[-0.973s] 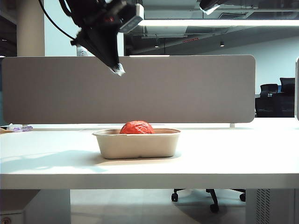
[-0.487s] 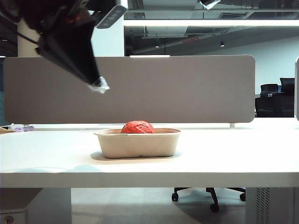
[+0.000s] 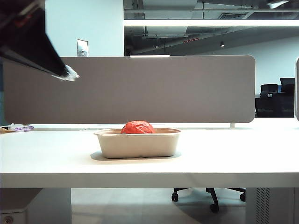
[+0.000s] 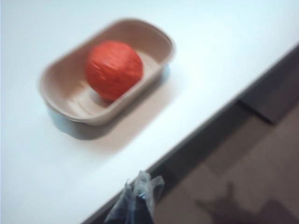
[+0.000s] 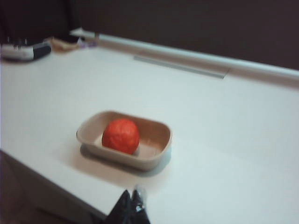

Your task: Pick up the orange and place it into the paper lunchbox.

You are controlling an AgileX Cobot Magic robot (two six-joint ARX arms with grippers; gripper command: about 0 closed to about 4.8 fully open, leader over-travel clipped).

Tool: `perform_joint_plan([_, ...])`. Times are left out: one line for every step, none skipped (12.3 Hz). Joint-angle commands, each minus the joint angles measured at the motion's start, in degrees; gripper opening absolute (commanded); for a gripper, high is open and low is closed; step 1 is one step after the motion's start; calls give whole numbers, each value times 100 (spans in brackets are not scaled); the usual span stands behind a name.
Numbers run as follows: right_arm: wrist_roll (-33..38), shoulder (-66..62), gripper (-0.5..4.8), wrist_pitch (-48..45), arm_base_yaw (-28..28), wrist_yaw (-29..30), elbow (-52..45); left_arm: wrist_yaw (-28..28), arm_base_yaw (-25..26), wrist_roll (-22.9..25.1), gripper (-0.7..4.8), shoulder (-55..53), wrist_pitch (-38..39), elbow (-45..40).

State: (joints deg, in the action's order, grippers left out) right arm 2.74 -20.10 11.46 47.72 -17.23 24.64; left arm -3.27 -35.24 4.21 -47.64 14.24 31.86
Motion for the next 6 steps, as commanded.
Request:
perform_joint_plan([24, 308, 0, -186, 4, -61, -155, 120, -2, -17, -6, 424, -549, -348])
perform_joint_plan([26, 389, 0, -118, 9, -61, -168, 155, -2, -17, -6, 546, -568, -422])
perform_joint_plan([31, 468, 0, -22, 7, -63, -168, 205, -2, -17, -6, 684, -581, -514])
perform_joint_plan([26, 529, 0, 39, 4, -66, -168, 240, -2, -17, -6, 793, -581, -579])
perform_joint_plan([26, 590, 0, 87, 4, -68, -168, 319, -2, -17, -6, 898, -579, -638])
perform_joint_plan([26, 671, 0, 142, -2, -70, -168, 404, -2, -24, -6, 1082, -581, -741])
